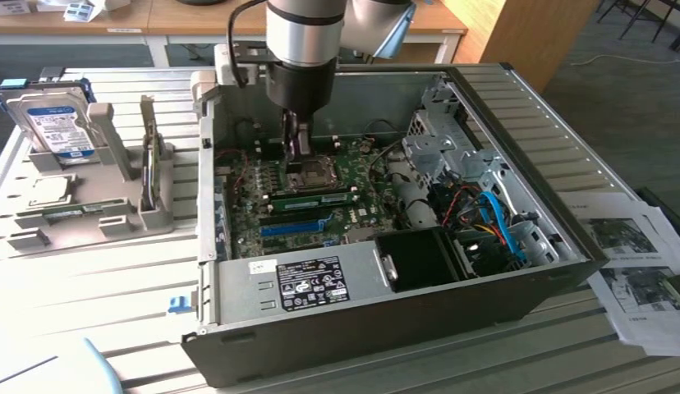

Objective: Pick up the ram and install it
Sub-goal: 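Press down the ram until it locks into place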

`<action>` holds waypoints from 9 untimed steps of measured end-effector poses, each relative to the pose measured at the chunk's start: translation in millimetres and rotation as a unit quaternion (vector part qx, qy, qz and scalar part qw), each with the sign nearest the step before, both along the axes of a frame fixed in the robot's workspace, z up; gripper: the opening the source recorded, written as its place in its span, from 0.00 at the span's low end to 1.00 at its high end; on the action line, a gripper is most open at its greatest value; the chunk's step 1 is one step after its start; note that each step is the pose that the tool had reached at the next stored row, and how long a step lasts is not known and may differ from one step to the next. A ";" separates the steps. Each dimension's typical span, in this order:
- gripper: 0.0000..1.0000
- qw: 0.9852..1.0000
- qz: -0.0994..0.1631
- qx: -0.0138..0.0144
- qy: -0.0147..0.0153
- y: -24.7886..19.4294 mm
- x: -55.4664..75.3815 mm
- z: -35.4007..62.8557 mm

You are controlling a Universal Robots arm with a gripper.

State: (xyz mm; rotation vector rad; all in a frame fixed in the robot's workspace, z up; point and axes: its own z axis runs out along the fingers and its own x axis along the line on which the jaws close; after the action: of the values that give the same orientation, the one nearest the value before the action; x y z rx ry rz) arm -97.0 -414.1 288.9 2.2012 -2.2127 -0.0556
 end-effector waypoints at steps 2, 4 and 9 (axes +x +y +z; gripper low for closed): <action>0.09 1.000 0.000 0.000 0.000 0.0 0.0 3.6; 0.09 1.000 0.000 -0.001 0.000 0.0 0.0 7.0; 0.09 1.000 0.000 -0.001 0.000 0.0 0.0 14.9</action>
State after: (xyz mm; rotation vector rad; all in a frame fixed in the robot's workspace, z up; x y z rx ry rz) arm -97.0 -414.1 303.8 2.2004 -2.2120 -0.0538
